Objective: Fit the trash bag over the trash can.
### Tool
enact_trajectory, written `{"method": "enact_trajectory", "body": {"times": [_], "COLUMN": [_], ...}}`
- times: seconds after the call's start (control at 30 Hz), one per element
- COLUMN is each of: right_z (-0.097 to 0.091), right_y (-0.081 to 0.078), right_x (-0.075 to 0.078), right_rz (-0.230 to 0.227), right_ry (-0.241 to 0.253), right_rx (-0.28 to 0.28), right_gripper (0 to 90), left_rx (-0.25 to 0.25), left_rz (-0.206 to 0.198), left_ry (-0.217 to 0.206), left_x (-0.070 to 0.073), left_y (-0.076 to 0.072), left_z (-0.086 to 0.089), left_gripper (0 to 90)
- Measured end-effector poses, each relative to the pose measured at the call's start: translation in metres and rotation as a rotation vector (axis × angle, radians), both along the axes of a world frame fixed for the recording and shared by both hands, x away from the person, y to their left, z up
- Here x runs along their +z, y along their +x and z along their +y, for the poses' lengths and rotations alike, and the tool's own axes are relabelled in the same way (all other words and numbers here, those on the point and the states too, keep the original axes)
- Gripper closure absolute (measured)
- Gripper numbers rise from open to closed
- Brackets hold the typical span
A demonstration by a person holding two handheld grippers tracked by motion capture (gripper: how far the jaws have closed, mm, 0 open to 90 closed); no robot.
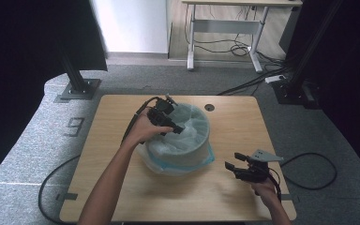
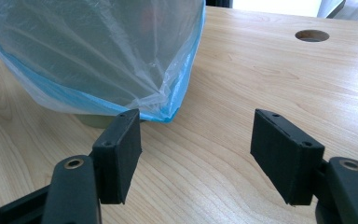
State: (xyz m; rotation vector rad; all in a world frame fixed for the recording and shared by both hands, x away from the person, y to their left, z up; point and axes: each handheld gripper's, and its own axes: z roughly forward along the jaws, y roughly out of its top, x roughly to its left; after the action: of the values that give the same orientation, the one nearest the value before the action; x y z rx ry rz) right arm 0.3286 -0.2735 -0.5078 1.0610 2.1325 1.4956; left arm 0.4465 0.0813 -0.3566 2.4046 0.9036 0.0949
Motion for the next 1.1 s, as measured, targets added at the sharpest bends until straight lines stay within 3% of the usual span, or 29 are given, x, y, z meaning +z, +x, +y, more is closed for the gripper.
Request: {"method": "enact_trajectory", "body": {"times": [0.1, 0.3, 0.43, 0.6, 0.7, 0.87, 0.97, 1.1], "right_z": [0.000, 0.003, 0.005, 0.005, 0.003, 0.002, 0.001, 0.000], "right_y": [0.000, 0.000, 0.000, 0.000, 0.000, 0.000, 0.000, -0.001], "right_x": [0.000, -0.001, -0.002, -0.002, -0.002, -0.001, -0.001, -0.001], "right_rz": [0.000, 0.005, 0.007, 0.010, 0.011, 0.008, 0.006, 0.006], "right_ry": [0.001, -0.007, -0.011, -0.013, -0.011, -0.009, -0.009, -0.010], "right_rx": [-0.002, 0.002, 0.005, 0.005, 0.003, 0.000, -0.001, -0.004], "right_gripper": [32.6, 32.6, 32.6, 32.6, 32.6, 32.6, 32.5, 32.5], "left_rx": [-0.024, -0.070, -0.096, -0.102, -0.094, -0.064, -0.067, -0.067], "left_rz": [-0.020, -0.036, -0.036, -0.011, 0.018, 0.040, 0.021, -0.023], "left_ry": [-0.046, -0.071, -0.053, 0.006, 0.039, 0.046, 0.017, -0.060], "left_x": [0.006, 0.005, 0.003, -0.005, -0.009, -0.009, -0.007, 0.000], "left_y": [-0.012, -0.032, -0.040, -0.039, -0.038, -0.035, -0.037, -0.043], "left_z": [0.004, 0.001, -0.005, -0.016, -0.020, -0.019, -0.015, -0.003], "left_gripper": [32.5, 32.2, 32.1, 32.5, 33.3, 35.0, 34.6, 33.6]}}
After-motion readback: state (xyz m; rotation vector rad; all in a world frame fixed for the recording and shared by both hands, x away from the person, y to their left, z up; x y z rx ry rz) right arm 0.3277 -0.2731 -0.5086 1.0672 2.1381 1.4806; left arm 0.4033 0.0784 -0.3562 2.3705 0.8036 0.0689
